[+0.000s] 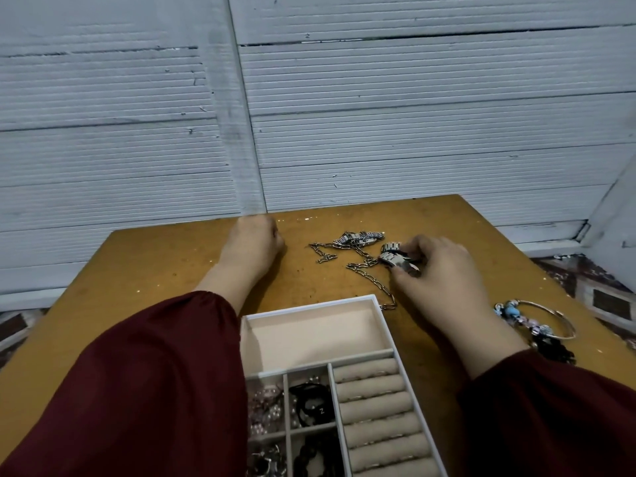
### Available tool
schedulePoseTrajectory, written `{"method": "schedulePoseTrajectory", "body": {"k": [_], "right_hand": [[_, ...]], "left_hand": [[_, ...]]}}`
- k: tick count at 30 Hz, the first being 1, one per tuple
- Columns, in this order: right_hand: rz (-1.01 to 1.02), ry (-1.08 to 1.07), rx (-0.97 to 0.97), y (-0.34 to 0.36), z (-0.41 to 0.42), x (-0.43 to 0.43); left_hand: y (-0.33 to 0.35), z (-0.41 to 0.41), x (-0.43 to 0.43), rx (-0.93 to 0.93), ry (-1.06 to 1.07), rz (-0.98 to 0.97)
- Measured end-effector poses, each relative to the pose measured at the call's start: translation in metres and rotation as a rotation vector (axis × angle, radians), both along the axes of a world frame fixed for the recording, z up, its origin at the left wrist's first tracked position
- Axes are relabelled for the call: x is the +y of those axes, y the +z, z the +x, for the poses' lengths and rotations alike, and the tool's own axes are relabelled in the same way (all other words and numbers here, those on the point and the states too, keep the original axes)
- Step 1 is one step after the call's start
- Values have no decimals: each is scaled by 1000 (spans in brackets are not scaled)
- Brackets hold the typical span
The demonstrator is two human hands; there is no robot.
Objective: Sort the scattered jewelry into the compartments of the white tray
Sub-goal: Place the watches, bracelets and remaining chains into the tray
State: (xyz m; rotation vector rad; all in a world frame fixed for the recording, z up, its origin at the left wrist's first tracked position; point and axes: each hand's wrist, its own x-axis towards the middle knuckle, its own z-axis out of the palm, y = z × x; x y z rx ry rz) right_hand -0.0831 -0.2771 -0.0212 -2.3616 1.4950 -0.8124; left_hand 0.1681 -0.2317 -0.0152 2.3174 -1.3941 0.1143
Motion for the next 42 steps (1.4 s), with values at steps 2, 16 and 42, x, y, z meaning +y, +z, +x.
{"method": "schedulePoseTrajectory", "body": {"k": [2, 16, 42], "right_hand": [[25, 13, 36, -1, 0, 1], [32, 29, -32, 2, 6, 4], [-91, -124, 199, 4, 3, 3]], "left_hand": [[3, -4, 6, 59, -19, -48], [26, -46, 41, 311, -155, -301], [3, -35, 41, 394, -110, -342]]}}
